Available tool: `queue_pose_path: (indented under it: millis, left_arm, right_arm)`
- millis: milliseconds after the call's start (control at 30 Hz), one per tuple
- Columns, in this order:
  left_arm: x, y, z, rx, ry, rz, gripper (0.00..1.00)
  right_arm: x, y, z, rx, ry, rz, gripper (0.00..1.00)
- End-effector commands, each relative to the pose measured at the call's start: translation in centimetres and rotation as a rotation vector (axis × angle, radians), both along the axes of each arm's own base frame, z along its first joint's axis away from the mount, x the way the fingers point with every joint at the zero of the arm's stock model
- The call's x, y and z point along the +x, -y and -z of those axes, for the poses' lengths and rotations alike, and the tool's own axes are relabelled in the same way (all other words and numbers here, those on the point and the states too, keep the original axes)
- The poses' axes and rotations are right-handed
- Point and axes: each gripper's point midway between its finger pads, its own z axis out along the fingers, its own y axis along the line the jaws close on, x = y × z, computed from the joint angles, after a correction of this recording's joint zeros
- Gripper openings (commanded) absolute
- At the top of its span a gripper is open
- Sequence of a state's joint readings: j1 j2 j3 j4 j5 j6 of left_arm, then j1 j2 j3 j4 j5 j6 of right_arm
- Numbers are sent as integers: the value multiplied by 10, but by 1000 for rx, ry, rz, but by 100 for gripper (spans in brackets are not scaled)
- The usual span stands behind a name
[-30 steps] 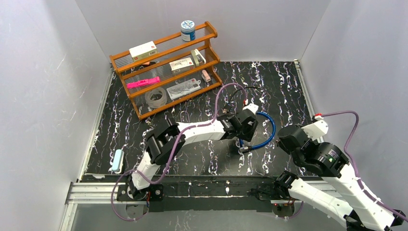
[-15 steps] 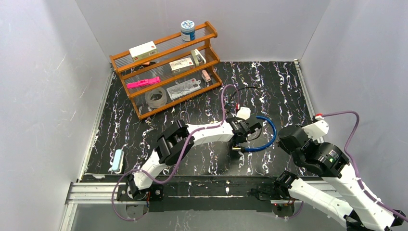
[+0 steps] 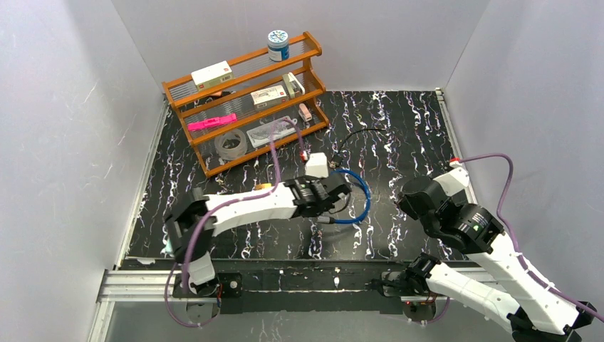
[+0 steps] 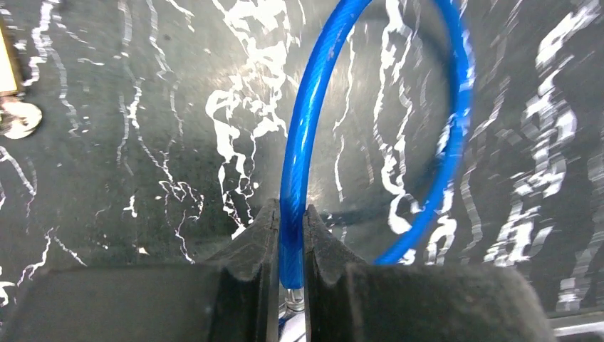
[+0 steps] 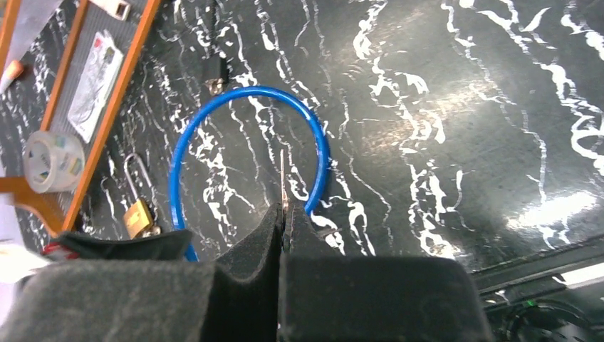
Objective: Unlock with the key
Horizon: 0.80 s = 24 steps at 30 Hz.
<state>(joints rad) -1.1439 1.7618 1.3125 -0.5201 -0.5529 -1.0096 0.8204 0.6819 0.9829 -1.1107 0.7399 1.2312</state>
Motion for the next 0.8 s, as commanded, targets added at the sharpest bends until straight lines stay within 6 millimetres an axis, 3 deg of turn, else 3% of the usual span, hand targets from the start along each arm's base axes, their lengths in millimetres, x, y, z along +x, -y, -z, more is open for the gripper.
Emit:
queue_pose_path:
  millis: [0,133,300,467,767]
  left_arm:
    - [27,-38,-62,-189,179,-282,0]
    - [31,-63,-87,-296,237,-434,0]
    - [32,-88,-114,-367,291,-572,0]
    - [27,-104,-118,-426,301,-646,0]
    - [27,-117,-138,-570,340,-727,0]
  right_arm:
    - [14,-31,-6,58,46,-94,1]
    - [18,-51,-5,92,63,-172,1]
    - [20,-61,0,109,57,-200,1]
    - [23,-78,-1,119,64,-280,1]
    - [12,-148,-30,300,243,-662,1]
